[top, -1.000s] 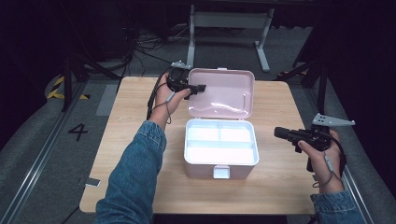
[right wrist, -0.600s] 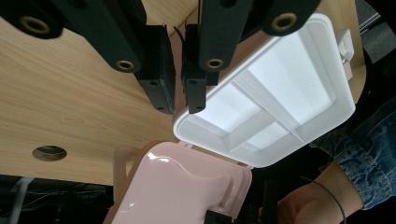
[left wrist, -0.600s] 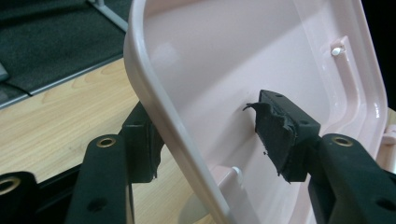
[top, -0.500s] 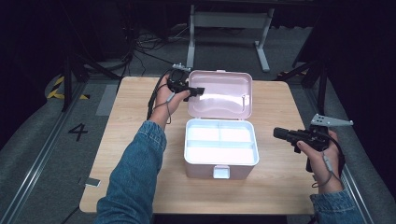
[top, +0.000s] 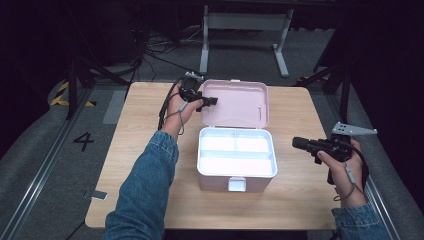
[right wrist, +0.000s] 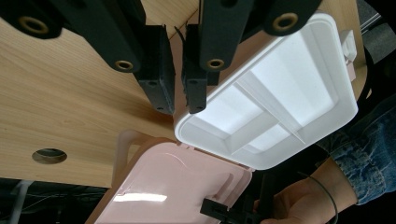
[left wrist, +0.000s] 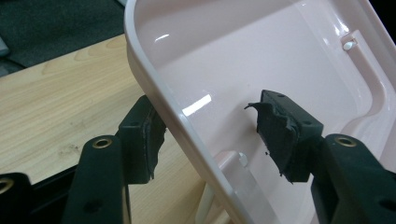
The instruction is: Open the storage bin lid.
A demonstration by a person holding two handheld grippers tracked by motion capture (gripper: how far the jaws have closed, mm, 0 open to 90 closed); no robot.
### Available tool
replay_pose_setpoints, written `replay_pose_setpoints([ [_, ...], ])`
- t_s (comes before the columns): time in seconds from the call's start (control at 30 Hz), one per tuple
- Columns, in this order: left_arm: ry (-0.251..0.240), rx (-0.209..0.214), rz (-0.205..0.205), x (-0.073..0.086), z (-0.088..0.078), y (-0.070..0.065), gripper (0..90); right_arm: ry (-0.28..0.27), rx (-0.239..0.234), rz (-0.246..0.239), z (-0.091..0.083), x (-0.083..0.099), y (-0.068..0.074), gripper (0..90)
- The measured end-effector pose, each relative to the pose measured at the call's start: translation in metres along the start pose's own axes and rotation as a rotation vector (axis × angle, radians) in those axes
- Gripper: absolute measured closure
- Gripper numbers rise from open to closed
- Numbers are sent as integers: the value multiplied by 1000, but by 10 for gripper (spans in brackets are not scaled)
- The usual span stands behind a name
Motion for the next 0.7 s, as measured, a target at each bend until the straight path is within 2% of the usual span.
replay_pose_setpoints([
  [0.7,61,-14,-48,13,9,8,403,16,-5,6,4,4,0,834],
])
Point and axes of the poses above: each handheld gripper's, and its own axes: z roughly forward along the jaws, x roughly out of its underside, y roughly to its left, the point moved 8 cm from there along z, roughly forward along the jaws, and after that the axes turned 11 degrees about -z, right-handed, at the moved point
